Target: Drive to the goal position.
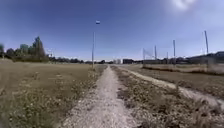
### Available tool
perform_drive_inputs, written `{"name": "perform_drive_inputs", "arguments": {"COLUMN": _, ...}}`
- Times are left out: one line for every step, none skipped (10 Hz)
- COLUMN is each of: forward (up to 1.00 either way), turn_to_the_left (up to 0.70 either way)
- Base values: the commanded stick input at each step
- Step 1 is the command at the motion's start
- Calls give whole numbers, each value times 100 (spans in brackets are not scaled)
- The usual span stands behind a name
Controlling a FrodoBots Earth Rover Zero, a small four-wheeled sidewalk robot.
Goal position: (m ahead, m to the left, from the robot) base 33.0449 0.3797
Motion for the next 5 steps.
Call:
{"name": "perform_drive_inputs", "arguments": {"forward": 70, "turn_to_the_left": 0}}
{"name": "perform_drive_inputs", "arguments": {"forward": 70, "turn_to_the_left": 0}}
{"name": "perform_drive_inputs", "arguments": {"forward": 70, "turn_to_the_left": 0}}
{"name": "perform_drive_inputs", "arguments": {"forward": 70, "turn_to_the_left": 0}}
{"name": "perform_drive_inputs", "arguments": {"forward": 70, "turn_to_the_left": 0}}
